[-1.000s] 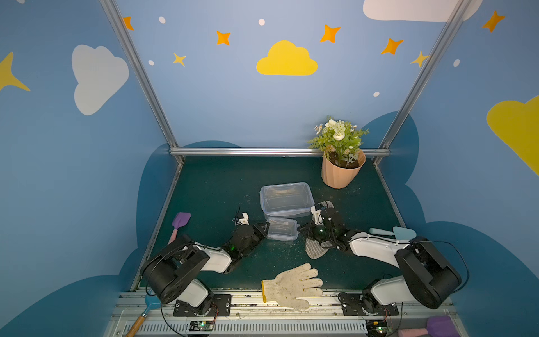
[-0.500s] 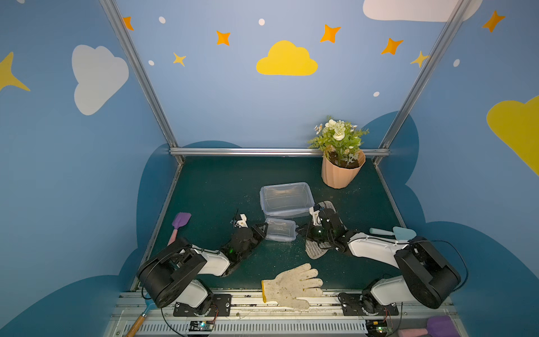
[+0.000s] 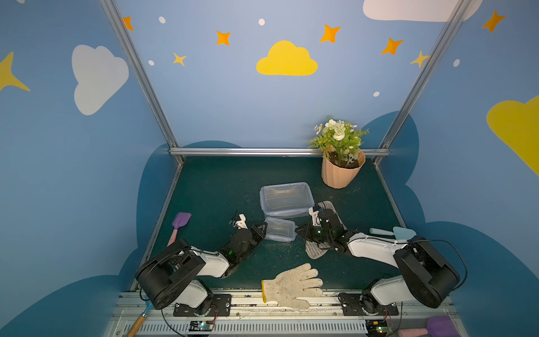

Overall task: Wipe the insides of the lunch boxes
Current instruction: Open the fastener of the lunch box.

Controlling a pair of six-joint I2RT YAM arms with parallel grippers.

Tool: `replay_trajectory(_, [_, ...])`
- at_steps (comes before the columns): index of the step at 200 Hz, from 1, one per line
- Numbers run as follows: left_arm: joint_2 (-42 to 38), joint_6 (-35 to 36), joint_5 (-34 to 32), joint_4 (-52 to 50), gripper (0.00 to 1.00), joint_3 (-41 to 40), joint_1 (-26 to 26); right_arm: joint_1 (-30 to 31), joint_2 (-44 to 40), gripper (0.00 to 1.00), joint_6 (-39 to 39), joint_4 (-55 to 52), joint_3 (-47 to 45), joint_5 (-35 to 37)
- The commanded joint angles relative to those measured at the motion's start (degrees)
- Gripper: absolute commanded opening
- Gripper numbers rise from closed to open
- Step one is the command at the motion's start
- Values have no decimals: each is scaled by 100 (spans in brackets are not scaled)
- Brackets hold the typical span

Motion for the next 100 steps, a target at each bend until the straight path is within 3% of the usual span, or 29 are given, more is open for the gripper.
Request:
replay_trajectory(1, [-144, -13, 313, 448, 22, 43, -141, 215, 255, 0, -84, -596, -89, -168])
replay_trajectory(54, [-345, -54, 427, -321, 16, 74, -148, 232, 176, 0, -108, -718, -69, -120])
replay_trajectory(100, [-890, 107, 481, -1318, 18, 9, -151, 249, 9, 0, -159, -911, 1, -78])
